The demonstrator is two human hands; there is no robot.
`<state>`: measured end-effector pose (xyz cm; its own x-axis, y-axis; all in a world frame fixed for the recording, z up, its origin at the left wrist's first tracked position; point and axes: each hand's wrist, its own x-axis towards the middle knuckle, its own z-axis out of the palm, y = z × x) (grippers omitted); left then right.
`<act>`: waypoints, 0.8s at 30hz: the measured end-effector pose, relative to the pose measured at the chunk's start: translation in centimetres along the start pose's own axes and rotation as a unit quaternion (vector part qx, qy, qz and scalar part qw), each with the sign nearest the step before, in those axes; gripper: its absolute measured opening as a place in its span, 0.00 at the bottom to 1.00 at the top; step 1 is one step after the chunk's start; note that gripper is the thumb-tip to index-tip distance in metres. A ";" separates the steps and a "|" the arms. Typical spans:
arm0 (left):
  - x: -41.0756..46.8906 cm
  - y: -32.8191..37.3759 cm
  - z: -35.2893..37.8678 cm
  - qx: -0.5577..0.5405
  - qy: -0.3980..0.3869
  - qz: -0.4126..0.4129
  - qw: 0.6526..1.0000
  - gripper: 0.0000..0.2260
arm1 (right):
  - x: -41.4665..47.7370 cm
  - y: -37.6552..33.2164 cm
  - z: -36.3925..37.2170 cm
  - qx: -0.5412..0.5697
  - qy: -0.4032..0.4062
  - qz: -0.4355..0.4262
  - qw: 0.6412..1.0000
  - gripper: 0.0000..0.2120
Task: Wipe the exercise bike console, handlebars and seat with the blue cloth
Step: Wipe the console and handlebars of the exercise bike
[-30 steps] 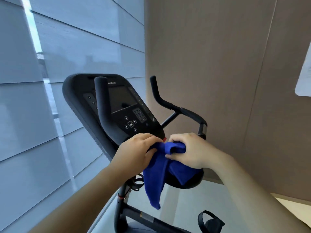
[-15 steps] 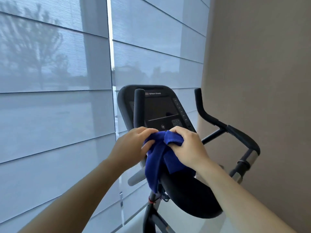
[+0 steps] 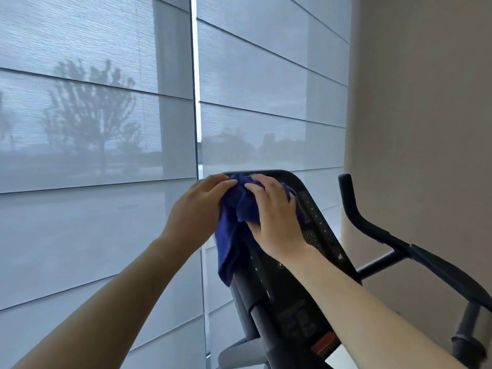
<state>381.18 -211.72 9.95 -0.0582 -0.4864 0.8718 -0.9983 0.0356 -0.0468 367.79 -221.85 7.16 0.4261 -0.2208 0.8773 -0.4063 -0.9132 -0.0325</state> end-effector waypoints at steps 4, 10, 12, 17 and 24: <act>-1.1 -1.9 3.0 -0.007 -0.106 0.017 0.994 0.33 | -0.2 0.8 3.4 -0.002 -0.127 -0.015 0.992 0.37; -2.5 -2.3 5.1 -0.041 -0.069 0.006 0.997 0.37 | -0.4 0.9 3.0 0.054 -0.118 -0.023 0.991 0.35; -2.9 -1.9 5.2 -0.037 -0.070 0.002 0.997 0.37 | -0.7 0.9 2.8 0.096 -0.120 -0.013 0.988 0.36; -3.8 0.0 4.3 -0.013 -0.075 0.048 0.996 0.39 | -1.9 0.8 2.6 0.128 -0.130 0.005 0.983 0.38; -6.5 0.6 5.3 -0.028 -0.123 0.041 0.991 0.34 | -4.4 1.5 2.0 0.177 -0.169 0.065 0.967 0.36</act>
<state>380.91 -213.18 1.69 -0.1459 -0.6777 0.7207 -0.9885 0.1292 -0.0786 366.91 -222.94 2.34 0.6544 -0.3862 0.6501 -0.1972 -0.9171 -0.3464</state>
